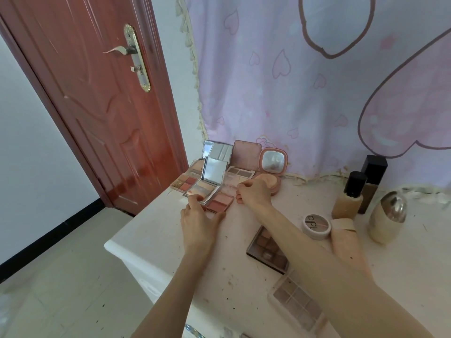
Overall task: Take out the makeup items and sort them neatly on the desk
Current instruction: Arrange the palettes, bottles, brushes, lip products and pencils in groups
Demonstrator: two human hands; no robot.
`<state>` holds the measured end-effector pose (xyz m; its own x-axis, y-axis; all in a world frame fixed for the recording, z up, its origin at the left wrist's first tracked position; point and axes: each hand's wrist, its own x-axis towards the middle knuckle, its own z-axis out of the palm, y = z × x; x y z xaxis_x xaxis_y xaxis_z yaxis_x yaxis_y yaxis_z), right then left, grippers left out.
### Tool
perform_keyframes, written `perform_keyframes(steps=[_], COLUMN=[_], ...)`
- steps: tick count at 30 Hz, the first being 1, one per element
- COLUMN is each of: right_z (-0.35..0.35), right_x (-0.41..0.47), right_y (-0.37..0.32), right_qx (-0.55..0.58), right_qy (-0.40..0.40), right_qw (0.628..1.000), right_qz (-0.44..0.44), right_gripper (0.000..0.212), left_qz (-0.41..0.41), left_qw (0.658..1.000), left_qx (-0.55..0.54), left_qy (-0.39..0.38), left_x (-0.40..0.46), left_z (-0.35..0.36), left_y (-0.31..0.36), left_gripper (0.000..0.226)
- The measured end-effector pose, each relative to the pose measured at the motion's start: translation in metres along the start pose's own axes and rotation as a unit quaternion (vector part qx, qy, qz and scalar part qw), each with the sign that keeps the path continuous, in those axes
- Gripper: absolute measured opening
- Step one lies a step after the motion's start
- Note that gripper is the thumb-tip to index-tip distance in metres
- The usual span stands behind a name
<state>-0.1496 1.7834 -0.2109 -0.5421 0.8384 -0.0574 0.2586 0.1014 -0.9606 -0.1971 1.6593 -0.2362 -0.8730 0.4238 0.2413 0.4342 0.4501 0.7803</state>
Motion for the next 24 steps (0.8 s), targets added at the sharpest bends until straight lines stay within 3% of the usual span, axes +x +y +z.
perform_keyframes(steps=[4,7,14,18,24], right_z=[-0.010,-0.024,-0.095,-0.134,-0.158], right_x=[-0.009,-0.021,-0.069,-0.098,-0.119], right_y=[-0.001,-0.003,-0.005,0.011,0.032], right_qx=[0.010,0.008,-0.131,-0.251,-0.459], right_qy=[-0.021,-0.048,-0.071,-0.072,-0.144], right_qw=[1.000,0.999,0.983,0.951,0.864], right_qz=[-0.001,-0.023,-0.112,-0.166,-0.147], right_gripper=[0.036,0.017,0.016,0.020,0.046], left_qz=[-0.001,0.003,0.025,0.170,0.309], left_qw=[1.000,1.000,0.999,0.978,0.915], left_qx=[-0.011,0.002,0.019,0.078,-0.035], left_qy=[0.004,0.000,0.014,-0.088,-0.258], left_x=[-0.002,-0.002,-0.012,-0.029,-0.051], left_z=[-0.001,-0.001,-0.007,-0.006,-0.012], left_y=[-0.001,0.002,0.003,0.005,0.019], left_gripper=[0.052,0.052,0.051,0.047,0.041])
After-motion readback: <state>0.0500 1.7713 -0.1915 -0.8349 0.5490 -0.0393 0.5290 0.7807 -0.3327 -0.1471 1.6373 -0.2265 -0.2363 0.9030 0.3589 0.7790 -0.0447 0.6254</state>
